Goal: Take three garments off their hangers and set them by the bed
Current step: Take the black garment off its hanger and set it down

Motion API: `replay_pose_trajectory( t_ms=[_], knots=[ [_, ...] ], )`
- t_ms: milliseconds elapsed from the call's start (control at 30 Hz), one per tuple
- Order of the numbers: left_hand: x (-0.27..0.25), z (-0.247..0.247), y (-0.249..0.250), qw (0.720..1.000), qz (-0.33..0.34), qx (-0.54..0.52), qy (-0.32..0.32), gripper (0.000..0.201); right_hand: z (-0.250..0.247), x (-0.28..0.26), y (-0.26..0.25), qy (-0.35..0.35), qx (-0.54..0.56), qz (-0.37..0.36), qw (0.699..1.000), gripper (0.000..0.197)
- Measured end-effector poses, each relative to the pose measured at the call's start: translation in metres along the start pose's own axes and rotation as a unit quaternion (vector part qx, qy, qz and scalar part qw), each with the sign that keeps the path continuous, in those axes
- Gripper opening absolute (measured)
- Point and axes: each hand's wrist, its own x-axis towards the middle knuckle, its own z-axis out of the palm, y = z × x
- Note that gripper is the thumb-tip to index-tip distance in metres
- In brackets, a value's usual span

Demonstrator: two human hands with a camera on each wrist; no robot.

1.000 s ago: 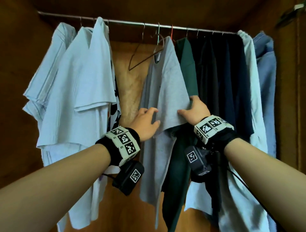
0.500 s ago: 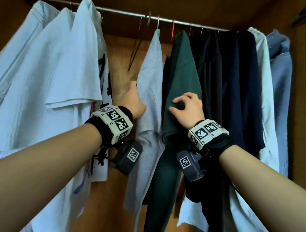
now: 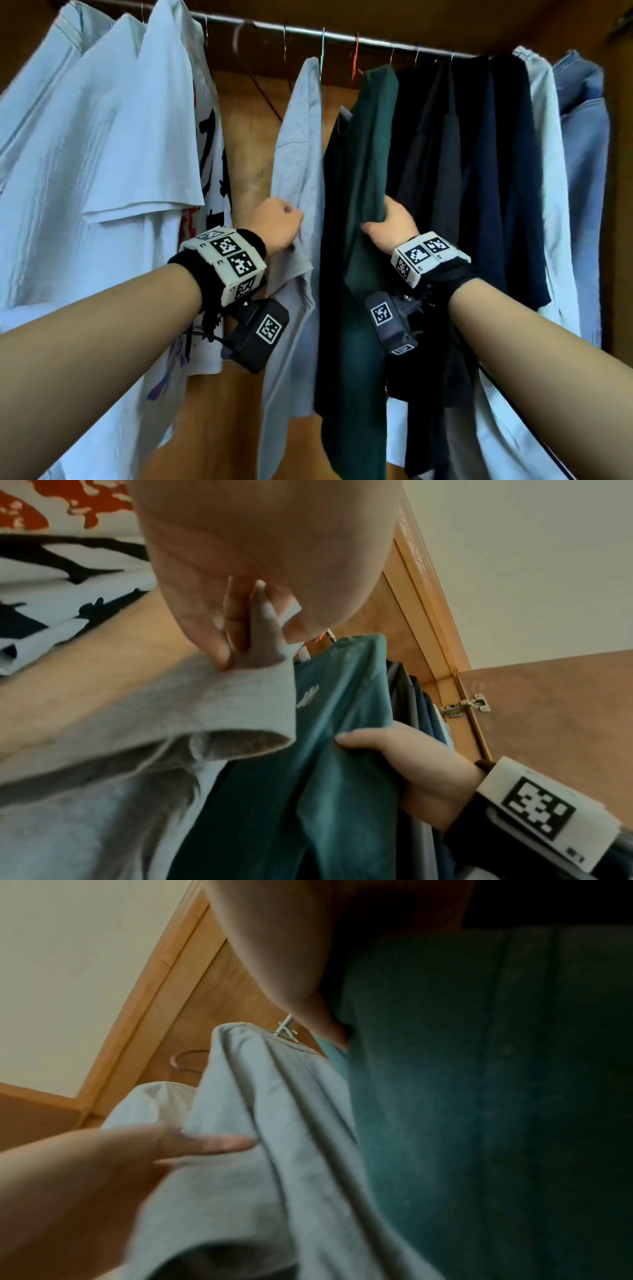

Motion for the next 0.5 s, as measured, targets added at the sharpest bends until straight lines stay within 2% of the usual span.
replay_pose_trajectory(
  t_ms=[33,100,133,167,233,267,300,367,433,467,500],
  knots=[
    [0.000,0.005,0.004,1.000,0.007,-0.023,-0.008,0.032,0.003,-0.003,-0.005,-0.037,0.038,-0.035,0.998,0.044],
    [-0.001,0.012,0.012,0.998,0.019,-0.054,-0.018,0.061,0.006,-0.014,-0.017,-0.123,0.114,-0.092,0.982,0.043],
    [0.000,0.015,0.015,0.997,0.022,-0.064,-0.022,0.067,0.006,-0.017,-0.021,-0.161,0.138,-0.111,0.971,0.043],
    [0.001,0.019,0.018,0.997,0.027,-0.071,-0.026,0.061,0.003,-0.020,-0.025,-0.190,0.143,-0.116,0.964,0.042],
    [0.004,0.022,0.021,0.997,0.039,-0.061,-0.024,0.028,-0.002,-0.019,-0.027,-0.212,0.114,-0.113,0.964,0.041],
    [0.005,0.022,0.023,0.998,0.038,-0.042,-0.011,0.022,-0.006,-0.016,-0.024,-0.194,0.081,-0.122,0.970,0.040],
    [0.007,0.022,0.023,0.999,0.039,-0.016,0.008,0.027,-0.010,-0.014,-0.021,-0.158,0.041,-0.139,0.977,0.039],
    [0.007,0.019,0.025,0.998,0.039,0.020,0.041,0.032,-0.021,-0.011,-0.014,-0.028,-0.040,-0.162,0.986,0.037],
    [0.005,0.017,0.028,0.997,0.037,0.048,0.058,0.031,-0.035,-0.010,-0.011,0.129,-0.107,-0.134,0.977,0.036],
    [0.005,0.016,0.028,0.996,0.032,0.060,0.066,0.031,-0.042,-0.009,-0.009,0.173,-0.127,-0.105,0.971,0.039],
    [0.005,0.015,0.029,0.994,0.031,0.075,0.070,0.031,-0.048,-0.009,-0.007,0.188,-0.141,-0.074,0.969,0.043]
  ],
)
